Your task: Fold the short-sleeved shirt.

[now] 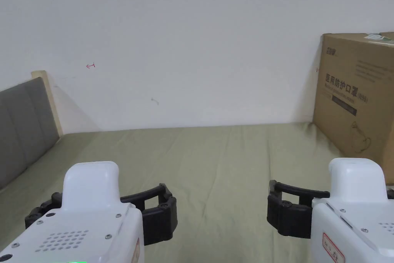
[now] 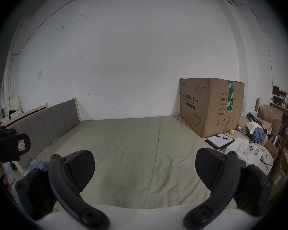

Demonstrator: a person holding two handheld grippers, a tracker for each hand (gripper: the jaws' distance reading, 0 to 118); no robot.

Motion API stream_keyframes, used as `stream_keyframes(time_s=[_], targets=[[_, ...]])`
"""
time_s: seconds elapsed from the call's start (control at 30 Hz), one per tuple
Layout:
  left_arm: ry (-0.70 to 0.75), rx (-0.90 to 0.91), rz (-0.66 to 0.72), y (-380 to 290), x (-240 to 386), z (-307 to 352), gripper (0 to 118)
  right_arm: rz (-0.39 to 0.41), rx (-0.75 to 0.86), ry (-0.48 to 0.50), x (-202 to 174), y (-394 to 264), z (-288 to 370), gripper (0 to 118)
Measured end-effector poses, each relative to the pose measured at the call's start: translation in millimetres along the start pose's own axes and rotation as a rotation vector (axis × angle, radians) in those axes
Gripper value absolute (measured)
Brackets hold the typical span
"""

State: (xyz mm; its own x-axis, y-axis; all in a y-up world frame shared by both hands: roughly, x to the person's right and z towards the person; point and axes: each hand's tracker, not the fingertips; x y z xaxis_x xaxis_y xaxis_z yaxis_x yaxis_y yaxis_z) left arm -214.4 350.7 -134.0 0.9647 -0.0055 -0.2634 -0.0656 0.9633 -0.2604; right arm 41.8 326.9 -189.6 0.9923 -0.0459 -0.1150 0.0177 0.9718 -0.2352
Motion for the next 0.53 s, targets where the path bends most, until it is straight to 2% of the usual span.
stream_keyframes(time_s=[0.2, 0.33, 0.53], targets=[[0.015, -0.022, 0.044, 0.3, 1.7, 0.1, 115, -0.038, -0.008, 0.016, 2.0, -0.5, -1.0, 118], [0.017, -0.040, 0.058, 3.6, 9.3, 0.7, 115, -0.033, -0.011, 0.015, 1.1, 0.4, -1.9, 118], [0.044, 0.022, 0.005, 2.4, 14.4, -0.5, 115, -0.006, 0.010, 0.009, -1.1, 2.2, 1.4, 118]])
